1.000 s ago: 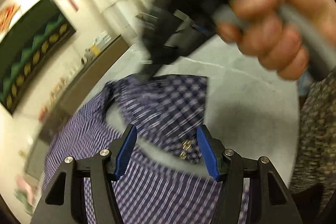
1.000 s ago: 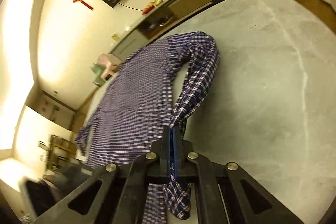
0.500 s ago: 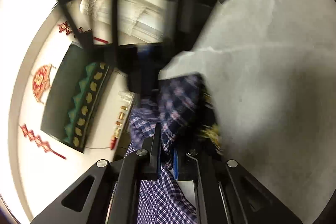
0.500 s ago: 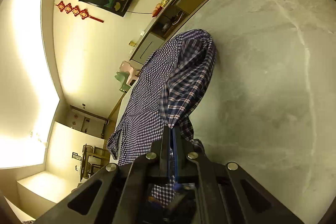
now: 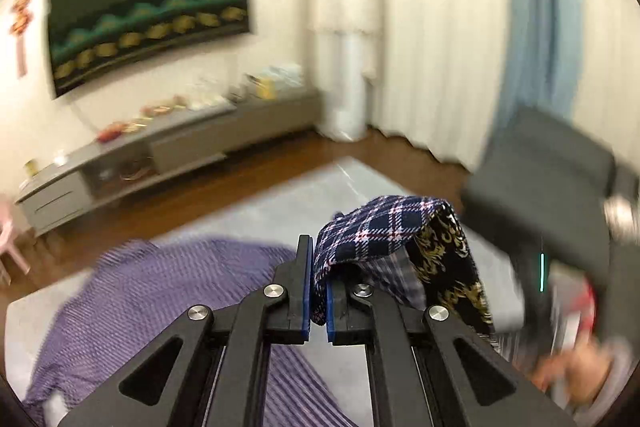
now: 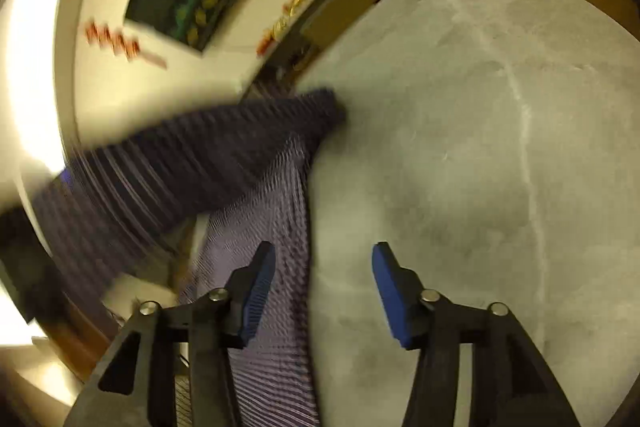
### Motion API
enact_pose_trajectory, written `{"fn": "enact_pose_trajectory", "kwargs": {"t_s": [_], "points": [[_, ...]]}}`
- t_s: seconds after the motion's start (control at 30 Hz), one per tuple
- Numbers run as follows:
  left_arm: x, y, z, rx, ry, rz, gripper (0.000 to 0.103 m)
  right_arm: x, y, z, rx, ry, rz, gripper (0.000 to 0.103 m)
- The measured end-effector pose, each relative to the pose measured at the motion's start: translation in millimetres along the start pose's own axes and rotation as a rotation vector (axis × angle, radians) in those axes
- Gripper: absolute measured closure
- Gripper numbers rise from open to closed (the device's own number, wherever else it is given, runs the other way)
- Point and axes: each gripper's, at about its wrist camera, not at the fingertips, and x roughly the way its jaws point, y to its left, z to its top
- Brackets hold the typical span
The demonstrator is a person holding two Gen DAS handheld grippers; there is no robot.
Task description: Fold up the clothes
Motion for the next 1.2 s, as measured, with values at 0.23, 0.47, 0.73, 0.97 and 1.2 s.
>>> {"fn": "enact_pose_trajectory", "kwargs": {"t_s": [0.23,0.47,0.73,0.97,1.2], "points": [[-22,142,92,-0.179,-0.034,0.265,0.100,51,58,-97,-0.242,0.167,-0.209,0.044],[-2,207,94,-0.269,-0.016,0.290,0.100,62,113,-167,-0.557,0.187,-0.381,0.096],[-105,353,87,-0.510,-0.252,0.302,0.100,28,197,-194,-0.693,0.051,-0.261,0.101],[-128,441,-62,-0.632,-0.164,0.420,0.100,69,275,-257,-0.843,0.191,-0.184,0.101],[-108,425,-157,-0.669,-0.208,0.282,0.099,86,281,-274,-0.821,0.380,-0.095,0.070]]}}
